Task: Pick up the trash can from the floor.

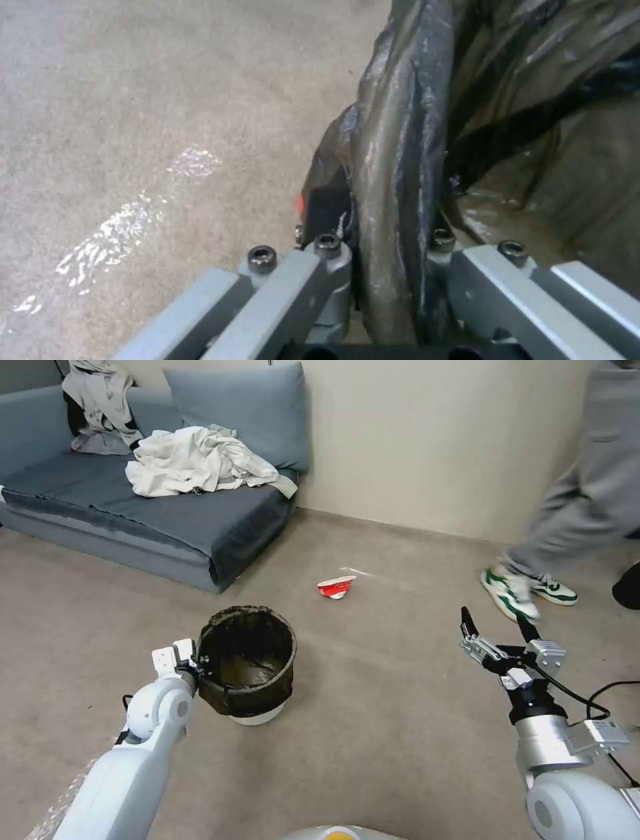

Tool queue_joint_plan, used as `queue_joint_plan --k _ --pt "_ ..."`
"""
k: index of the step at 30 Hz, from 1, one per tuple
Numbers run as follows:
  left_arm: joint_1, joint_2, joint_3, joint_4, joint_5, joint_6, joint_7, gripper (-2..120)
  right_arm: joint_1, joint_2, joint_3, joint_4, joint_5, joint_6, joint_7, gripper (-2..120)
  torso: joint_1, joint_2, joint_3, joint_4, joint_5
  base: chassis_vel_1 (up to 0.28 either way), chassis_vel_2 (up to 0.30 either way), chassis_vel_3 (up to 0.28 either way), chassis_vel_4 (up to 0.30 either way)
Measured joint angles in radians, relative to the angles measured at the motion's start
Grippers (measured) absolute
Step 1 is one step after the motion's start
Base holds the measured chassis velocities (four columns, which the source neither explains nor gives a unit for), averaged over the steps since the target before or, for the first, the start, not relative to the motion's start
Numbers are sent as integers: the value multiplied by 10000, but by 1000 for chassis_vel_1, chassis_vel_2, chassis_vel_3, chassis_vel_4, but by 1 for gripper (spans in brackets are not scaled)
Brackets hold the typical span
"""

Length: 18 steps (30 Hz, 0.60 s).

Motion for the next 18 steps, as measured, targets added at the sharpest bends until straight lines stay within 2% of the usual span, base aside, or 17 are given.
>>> queue_joint_plan --k 3,7,10,11,18 --pt "57 1 -61 -187 -122 -13 -58 3 0 0 -4 0 -2 0 0 100 0 0 0 0 0 0 0 0 0" --pt "487 -13 -390 -1223 -761 -10 -270 3 3 12 -19 2 -7 0 -1 100 0 -1 0 1 0 0 0 0 0" --pt "732 -60 -564 -1678 -904 -6 -294 3 10 23 -28 4 -10 0 -3 100 0 0 0 -2 2 0 0 0 0" --pt "975 -109 -708 -2069 -974 -1 -326 3 17 32 -33 5 -13 0 -3 100 0 0 0 -1 2 0 0 0 0" --pt "1601 -239 -982 -3063 -1051 10 -323 3 35 37 -41 13 -16 -5 -8 100 0 0 0 0 2 0 0 0 0"
